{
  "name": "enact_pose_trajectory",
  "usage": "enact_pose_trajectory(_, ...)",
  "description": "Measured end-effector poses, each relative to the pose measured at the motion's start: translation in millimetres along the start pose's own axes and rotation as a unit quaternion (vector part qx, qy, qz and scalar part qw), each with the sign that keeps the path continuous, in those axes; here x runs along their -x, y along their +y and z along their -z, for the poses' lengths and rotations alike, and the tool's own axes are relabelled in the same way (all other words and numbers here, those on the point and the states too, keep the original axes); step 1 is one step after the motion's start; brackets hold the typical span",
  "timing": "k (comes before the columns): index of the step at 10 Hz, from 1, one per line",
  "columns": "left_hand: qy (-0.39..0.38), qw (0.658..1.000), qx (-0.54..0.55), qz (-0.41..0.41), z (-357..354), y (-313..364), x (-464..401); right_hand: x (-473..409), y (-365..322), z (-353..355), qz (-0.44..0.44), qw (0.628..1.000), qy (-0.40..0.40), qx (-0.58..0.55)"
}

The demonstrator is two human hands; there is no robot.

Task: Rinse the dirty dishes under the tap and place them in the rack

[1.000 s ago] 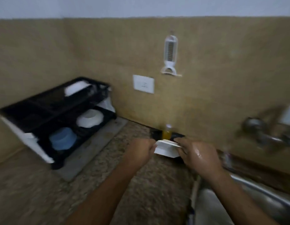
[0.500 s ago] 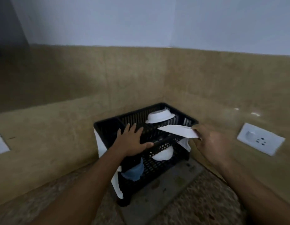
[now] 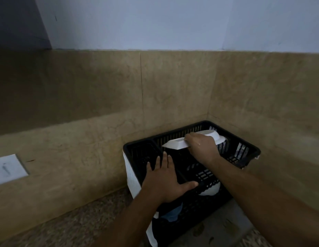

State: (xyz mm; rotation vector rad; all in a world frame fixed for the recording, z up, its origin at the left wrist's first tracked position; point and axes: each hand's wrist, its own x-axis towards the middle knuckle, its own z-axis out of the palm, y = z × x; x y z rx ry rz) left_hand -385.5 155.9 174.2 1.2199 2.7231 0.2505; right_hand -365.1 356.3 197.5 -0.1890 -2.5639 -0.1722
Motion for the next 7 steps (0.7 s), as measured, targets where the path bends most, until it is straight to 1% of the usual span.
enact_pose_trajectory(2, -0.011, 1.0, 0.003, -0.006, -0.2, -1.2, -1.2, -14.2, -5.0, -20.7, 0.029, 0.992, -0.125, 0.011)
enact_pose_trajectory(3, -0.014, 1.0, 0.005, -0.012, 0.2, -3.4, -1.1, -14.3, -1.0, -11.8, -0.004, 0.977, -0.179, -0.112)
enact_pose_trajectory(4, -0.011, 1.0, 0.005, -0.018, 0.8, -2.4, -2.2, -8.1, 2.8, -6.5, -0.068, 0.939, -0.221, -0.255)
enact_pose_trajectory(5, -0.014, 1.0, 0.006, -0.016, 2.2, -1.7, -3.5, -2.6, 3.7, -18.0, -0.084, 0.931, -0.219, -0.28)
enact_pose_trajectory(7, -0.006, 1.0, 0.016, -0.023, 7.7, -0.4, 3.2, -2.4, -7.0, -8.5, -0.098, 0.94, -0.211, -0.25)
